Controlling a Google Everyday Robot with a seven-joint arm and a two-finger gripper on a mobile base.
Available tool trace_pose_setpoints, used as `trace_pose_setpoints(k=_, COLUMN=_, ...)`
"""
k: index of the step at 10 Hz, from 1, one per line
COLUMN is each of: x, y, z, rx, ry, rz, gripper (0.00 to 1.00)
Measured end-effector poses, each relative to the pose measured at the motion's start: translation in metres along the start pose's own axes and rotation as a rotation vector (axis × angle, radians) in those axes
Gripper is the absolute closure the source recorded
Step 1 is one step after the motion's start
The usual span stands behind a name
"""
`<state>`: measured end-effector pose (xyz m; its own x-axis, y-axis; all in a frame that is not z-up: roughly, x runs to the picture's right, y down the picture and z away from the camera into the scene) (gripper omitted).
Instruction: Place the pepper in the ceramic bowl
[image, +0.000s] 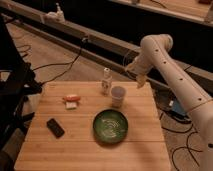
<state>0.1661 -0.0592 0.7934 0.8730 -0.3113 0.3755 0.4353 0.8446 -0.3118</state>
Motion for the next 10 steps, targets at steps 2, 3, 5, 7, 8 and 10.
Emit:
trace_pose_setpoints(k=2, x=-0.023, y=-0.006, z=0.002, rx=-0.018, ry=-0.044, rz=-0.069, gripper=0.25)
trace_pose_setpoints(k=3, x=-0.042, y=-0.005, z=0.006, rx=-0.037, ry=-0.084, rz=-0.114, gripper=0.25)
trace_pose_setpoints(k=5, x=-0.087, y=-0.008, z=0.014, rx=-0.062, ry=-0.170, rz=-0.210, gripper=0.25)
trace_pose_setpoints(k=7, x=-0.126, y=-0.016, z=0.017, rx=-0.072, ry=-0.231, rz=-0.264, gripper=0.25)
trace_pose_setpoints(k=8, x=-0.145, y=-0.022, z=0.018, rx=-0.076, ry=-0.257, rz=-0.290, gripper=0.25)
trace_pose_setpoints(k=10, x=-0.188, y=-0.042, z=0.023, rx=-0.066, ry=-0.298, rz=-0.314, gripper=0.25)
